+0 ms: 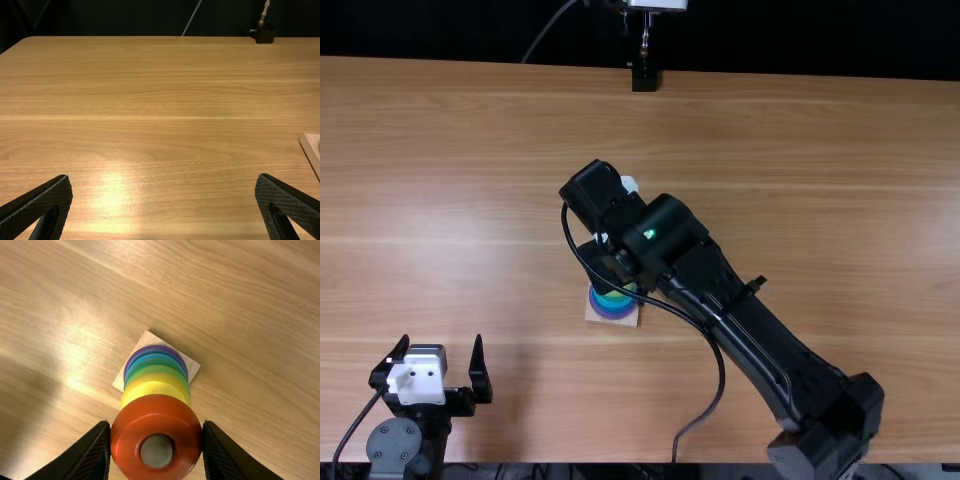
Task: Build the Hanoi tower: stack the rings onto the peg from bottom to top in this color order: purple, dark blue, light blue, dark green, light green, yellow, orange.
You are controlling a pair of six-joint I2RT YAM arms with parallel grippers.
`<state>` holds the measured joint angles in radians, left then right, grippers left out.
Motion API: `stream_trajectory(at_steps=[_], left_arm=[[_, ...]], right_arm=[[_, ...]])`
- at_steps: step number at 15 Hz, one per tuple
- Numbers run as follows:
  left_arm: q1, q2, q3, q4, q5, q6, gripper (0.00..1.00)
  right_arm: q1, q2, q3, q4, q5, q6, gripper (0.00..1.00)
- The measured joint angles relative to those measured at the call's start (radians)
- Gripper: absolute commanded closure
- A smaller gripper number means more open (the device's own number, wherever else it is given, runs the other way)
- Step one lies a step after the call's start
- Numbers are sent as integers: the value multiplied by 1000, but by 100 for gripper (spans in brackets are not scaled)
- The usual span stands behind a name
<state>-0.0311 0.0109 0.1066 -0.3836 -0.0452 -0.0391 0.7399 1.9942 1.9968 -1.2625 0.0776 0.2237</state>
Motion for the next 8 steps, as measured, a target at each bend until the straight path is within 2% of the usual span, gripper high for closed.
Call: stream_trajectory(at_steps=[8], left_arm=[[0, 0, 0, 0, 0, 0, 0]], right_arm=[[6, 6, 0, 18, 0, 3, 0]])
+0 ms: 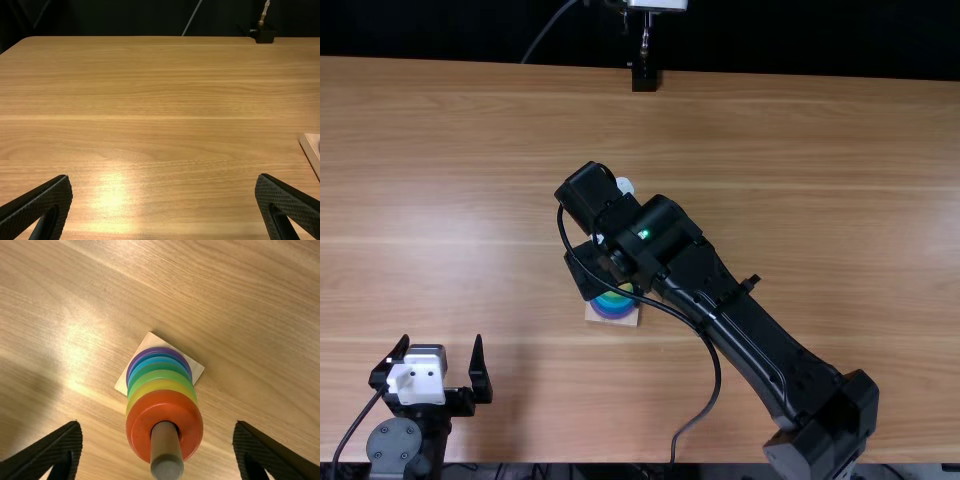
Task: Build the Hanoi tower: stack the rings onto the peg from bottom to top in this color order: purple, dark blue, light blue, dark green, light green, yellow, orange.
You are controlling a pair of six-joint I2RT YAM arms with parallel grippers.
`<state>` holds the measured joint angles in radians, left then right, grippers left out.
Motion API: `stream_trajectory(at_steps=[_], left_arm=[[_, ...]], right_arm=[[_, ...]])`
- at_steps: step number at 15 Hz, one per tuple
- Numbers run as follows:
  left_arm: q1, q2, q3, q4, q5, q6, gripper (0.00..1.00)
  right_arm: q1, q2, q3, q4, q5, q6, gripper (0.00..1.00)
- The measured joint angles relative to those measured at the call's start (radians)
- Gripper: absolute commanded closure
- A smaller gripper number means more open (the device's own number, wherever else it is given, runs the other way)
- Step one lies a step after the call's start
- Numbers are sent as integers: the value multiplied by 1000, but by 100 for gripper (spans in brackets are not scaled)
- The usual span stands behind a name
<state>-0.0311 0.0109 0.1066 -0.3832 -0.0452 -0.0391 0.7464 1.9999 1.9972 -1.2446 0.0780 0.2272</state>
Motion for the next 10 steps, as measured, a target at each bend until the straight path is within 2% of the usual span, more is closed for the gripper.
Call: stream_trajectory(at_steps=[2, 4, 10], left_arm=[[0, 0, 0, 0, 0, 0, 0], [0, 0, 0, 0, 0, 0, 0], [0, 0, 0, -1, 0, 0, 0]], right_arm=[[0, 0, 2, 29, 0, 0, 0], [-25, -45, -35, 122, -5, -1, 0], [-315, -554, -622, 639, -4, -5, 0]])
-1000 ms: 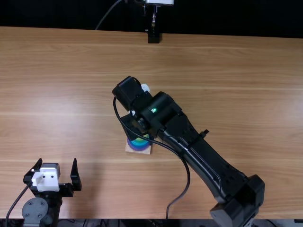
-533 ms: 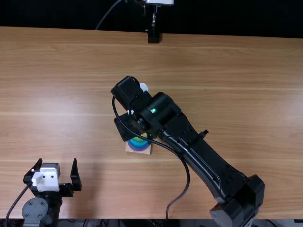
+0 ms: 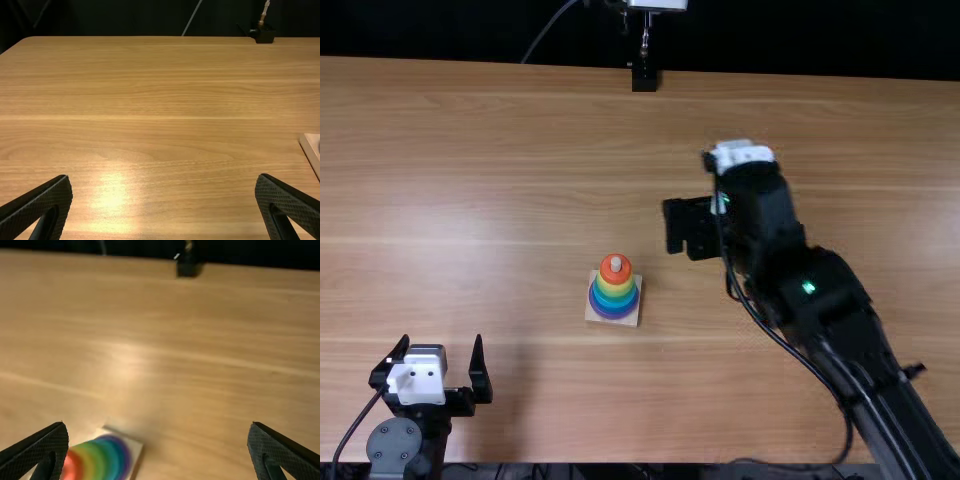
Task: Build the Hanoi tower: stack the rings onto the peg from bottom to top in this color order: purple, dark blue, light blue, dark green, light green, yellow, orange.
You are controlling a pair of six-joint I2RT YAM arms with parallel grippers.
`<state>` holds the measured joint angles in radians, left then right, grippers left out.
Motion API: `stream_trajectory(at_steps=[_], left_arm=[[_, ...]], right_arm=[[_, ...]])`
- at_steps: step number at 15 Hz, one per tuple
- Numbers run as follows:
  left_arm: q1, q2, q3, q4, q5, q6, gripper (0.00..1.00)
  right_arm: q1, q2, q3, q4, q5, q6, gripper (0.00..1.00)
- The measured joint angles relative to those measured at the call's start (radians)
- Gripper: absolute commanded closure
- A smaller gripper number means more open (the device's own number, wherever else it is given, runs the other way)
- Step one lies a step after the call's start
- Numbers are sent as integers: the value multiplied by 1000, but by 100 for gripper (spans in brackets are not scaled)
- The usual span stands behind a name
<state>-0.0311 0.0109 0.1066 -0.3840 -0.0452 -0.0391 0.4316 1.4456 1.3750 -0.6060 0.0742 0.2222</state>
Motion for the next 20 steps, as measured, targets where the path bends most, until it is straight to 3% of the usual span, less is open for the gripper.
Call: stream_trajectory(at_steps=[4, 7, 9, 10, 11, 12, 14, 17, 20], left_arm=[[0, 0, 0, 1, 0, 0, 0], [0, 0, 0, 0, 0, 0, 0], [0, 0, 0, 1, 0, 0, 0], [0, 0, 0, 0, 0, 0, 0], [0, 0, 0, 0, 0, 0, 0], [0, 0, 0, 0, 0, -1, 0], [0, 0, 0, 1, 0, 0, 0], [0, 0, 0, 0, 0, 0, 0], [0, 0, 0, 0, 0, 0, 0]], right_arm=[[-249, -237, -341, 315, -1, -12, 0], [-328, -444, -508, 422, -3, -28, 0], [-369, -581, -643, 523, -1, -89, 0], [-369, -672, -737, 593, -5, -140, 0], [-370, -760, -818, 643, -11, -182, 0], [-383, -853, -900, 676, -32, -220, 0], [-440, -1014, -1036, 678, -79, -264, 0], [-459, -1201, -1187, 632, -105, -282, 0], [-470, -1346, -1268, 527, -113, -287, 0]])
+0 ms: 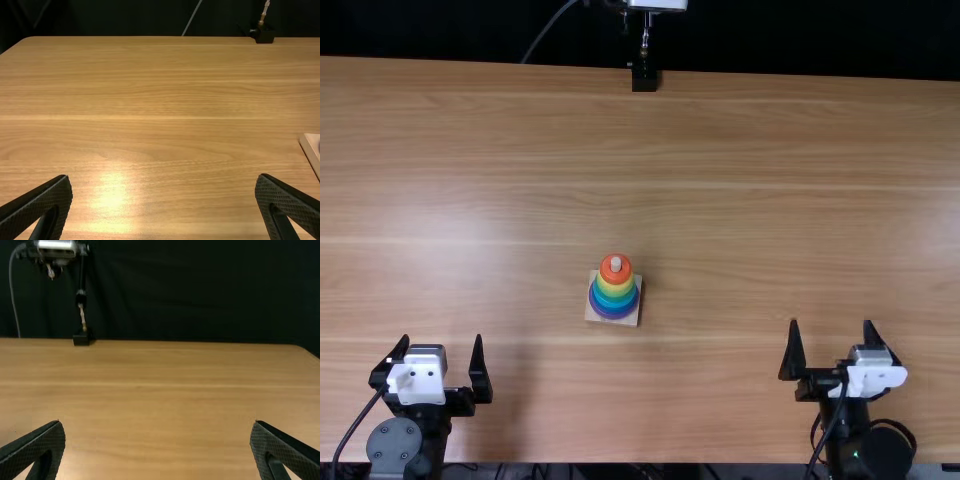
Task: Build the Hanoi tower: stack the rings onto the peg from bottom to top in this color order: purple, dark blue, light blue, dark green, light green, yellow, orange.
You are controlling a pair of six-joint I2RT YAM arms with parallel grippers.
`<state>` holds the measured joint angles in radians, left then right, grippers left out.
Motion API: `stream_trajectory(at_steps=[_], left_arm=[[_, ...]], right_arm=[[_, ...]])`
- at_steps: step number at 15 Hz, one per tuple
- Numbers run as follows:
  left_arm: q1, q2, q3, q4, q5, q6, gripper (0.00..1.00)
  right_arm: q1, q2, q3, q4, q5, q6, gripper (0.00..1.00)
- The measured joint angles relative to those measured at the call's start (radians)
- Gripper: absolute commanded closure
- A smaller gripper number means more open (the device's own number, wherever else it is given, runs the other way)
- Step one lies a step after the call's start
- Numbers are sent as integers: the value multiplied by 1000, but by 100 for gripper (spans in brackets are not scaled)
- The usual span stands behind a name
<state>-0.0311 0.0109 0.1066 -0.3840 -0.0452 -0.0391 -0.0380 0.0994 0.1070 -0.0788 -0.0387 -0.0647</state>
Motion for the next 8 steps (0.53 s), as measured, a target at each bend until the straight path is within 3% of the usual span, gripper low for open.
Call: stream_trajectory(at_steps=[8], left_arm=[[0, 0, 0, 1, 0, 0, 0]], right_arm=[[-4, -87, -64, -67, -6, -5, 0]])
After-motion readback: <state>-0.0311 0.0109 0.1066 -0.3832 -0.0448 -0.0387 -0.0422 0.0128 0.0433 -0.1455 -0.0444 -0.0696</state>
